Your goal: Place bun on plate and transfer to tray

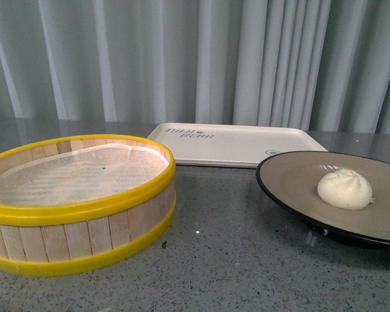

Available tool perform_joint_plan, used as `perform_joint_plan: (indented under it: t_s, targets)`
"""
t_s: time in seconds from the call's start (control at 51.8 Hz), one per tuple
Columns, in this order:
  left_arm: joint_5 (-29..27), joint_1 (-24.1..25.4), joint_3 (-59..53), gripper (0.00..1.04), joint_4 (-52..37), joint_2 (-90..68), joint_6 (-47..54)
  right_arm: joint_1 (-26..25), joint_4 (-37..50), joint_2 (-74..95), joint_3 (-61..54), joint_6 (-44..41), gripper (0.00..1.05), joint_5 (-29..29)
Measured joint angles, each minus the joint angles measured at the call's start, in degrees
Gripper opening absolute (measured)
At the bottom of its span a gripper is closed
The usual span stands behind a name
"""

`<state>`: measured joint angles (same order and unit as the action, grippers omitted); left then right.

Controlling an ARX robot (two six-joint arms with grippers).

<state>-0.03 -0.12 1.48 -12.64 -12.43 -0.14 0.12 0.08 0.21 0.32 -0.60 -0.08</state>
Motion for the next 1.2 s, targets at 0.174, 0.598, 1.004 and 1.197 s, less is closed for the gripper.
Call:
perform_joint_plan:
  t_s: [0.174, 0.598, 1.004, 1.197]
  targets:
    - [0.00, 0.00, 0.02, 0.04, 2.56, 2.54, 0.00, 0.00, 0.00, 0.00, 0.00, 0.00, 0.96, 0.00]
    - [0.02, 0.00, 0.02, 0.04, 12.61, 12.20, 0.00, 0.00, 0.00, 0.00, 0.00, 0.00, 0.96, 0.00]
    - [0.02, 0.00, 0.02, 0.73, 12.61, 12.22, -0.07, 0.00, 0.00, 0.00, 0.00, 0.00, 0.96, 0.00]
    - [0.02, 0.00, 0.02, 0.98, 12.61, 12.22, -0.02, 0.20, -0.24, 0.33, 0.04, 0.37, 0.96, 0.50]
